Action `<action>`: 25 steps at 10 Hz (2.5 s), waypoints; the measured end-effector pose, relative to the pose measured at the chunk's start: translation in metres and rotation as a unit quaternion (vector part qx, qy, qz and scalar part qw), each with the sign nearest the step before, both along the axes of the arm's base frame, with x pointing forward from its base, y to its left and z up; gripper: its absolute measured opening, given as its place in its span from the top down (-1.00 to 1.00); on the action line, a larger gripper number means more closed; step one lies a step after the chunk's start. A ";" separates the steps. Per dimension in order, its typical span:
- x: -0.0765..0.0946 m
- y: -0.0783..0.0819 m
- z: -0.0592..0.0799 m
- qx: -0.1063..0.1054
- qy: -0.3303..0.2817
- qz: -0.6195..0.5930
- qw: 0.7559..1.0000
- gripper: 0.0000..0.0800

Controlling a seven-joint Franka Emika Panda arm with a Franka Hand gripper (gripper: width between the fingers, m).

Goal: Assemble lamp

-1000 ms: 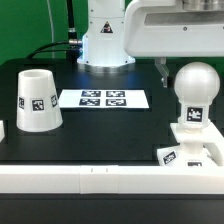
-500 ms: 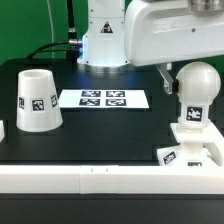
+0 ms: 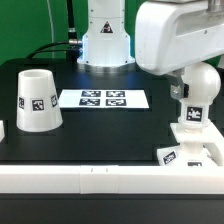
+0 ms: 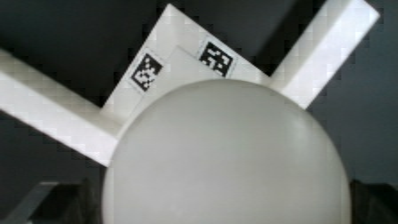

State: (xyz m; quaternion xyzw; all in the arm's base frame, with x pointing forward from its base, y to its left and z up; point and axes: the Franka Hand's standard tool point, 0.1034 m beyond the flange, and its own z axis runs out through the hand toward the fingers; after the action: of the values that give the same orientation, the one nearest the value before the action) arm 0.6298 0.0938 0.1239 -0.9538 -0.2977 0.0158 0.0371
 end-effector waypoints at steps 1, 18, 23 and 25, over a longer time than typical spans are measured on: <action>0.000 0.002 0.000 0.002 -0.001 0.027 1.000 -0.75; 0.010 -0.016 -0.008 -0.042 -0.046 0.521 0.851 -0.44; 0.007 -0.020 -0.009 -0.039 -0.034 0.440 0.897 -0.44; 0.006 -0.019 -0.009 -0.041 -0.032 0.347 0.936 -0.44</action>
Offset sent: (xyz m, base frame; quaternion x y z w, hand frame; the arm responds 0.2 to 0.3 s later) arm -0.0053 0.0064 -0.0008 -0.0130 0.0227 -0.3238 0.9458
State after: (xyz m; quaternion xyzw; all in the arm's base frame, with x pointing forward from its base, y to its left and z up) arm 0.6354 0.0744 0.1147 -0.7918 -0.6105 0.0092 -0.0193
